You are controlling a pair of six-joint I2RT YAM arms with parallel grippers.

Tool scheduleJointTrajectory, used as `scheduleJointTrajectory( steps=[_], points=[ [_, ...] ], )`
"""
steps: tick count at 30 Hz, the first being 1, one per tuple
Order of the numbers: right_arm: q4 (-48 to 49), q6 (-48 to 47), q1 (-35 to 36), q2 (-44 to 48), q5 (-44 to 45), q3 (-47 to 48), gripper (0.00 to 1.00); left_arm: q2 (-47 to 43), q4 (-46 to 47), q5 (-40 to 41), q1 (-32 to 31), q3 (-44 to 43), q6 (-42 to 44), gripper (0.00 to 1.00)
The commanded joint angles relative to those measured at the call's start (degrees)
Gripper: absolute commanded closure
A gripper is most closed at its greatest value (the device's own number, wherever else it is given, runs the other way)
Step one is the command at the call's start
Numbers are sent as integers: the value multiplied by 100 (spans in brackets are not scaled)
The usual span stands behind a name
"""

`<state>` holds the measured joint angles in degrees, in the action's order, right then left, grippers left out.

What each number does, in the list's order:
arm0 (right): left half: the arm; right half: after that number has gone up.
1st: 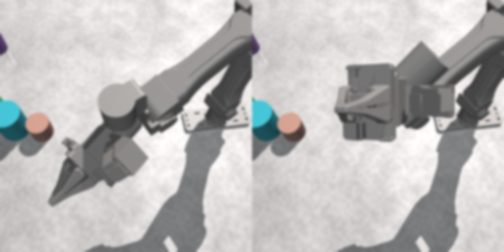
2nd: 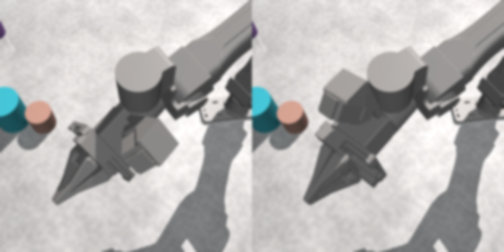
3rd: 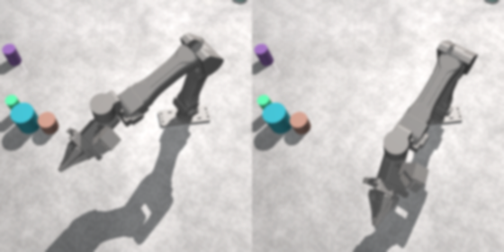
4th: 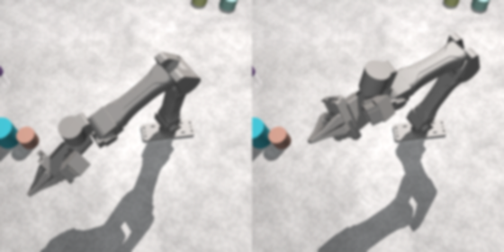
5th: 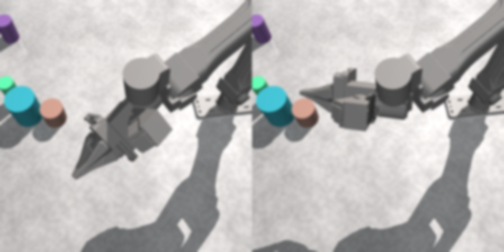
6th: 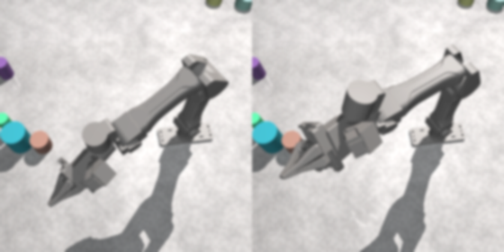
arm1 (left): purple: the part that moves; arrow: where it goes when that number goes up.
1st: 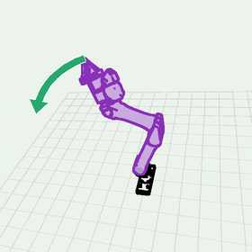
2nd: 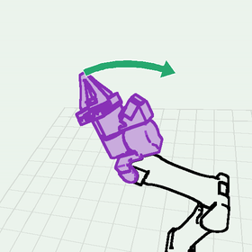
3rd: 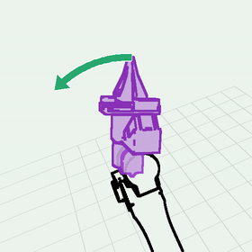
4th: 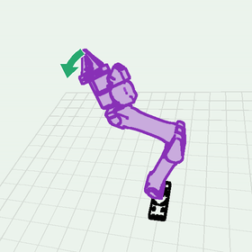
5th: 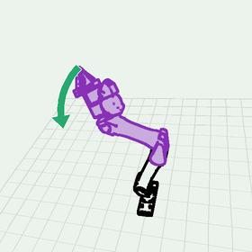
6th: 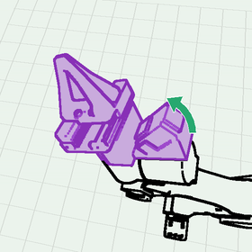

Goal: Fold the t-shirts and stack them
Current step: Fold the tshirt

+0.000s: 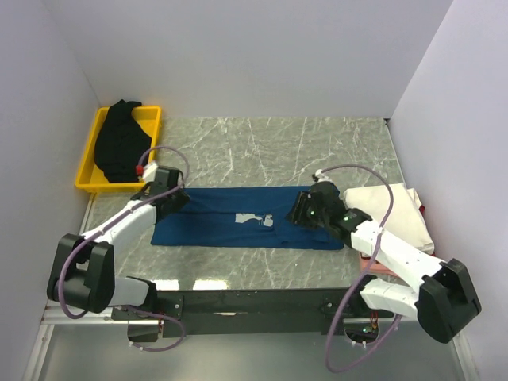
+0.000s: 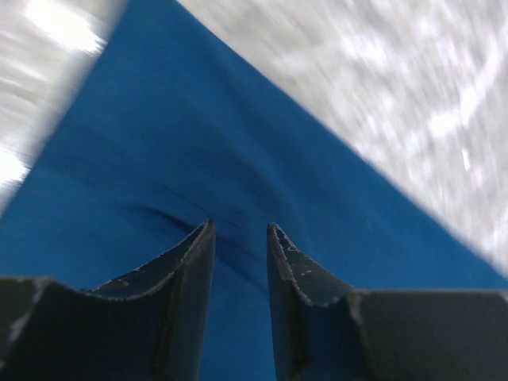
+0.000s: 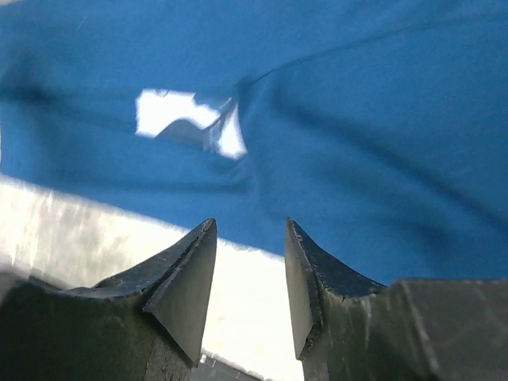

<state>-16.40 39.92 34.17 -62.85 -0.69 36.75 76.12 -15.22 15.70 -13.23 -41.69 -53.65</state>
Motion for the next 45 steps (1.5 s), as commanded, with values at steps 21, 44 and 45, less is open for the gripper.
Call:
scheduleJointTrajectory(
  steps=[21,44,45],
  points=[
    [331,-389,-1827,-3249,-485,1360,55,844,-279,345,-1990,205,-118,72],
    [-1813,-1241,-1809,-6624,-1161,6519,55,428,-201,-234,-4212,664,-2879,70],
    [-1822,-1250,-1800,-6722,-1266,6633,55,552,-183,-269,-4292,427,-2853,70]
  ],
)
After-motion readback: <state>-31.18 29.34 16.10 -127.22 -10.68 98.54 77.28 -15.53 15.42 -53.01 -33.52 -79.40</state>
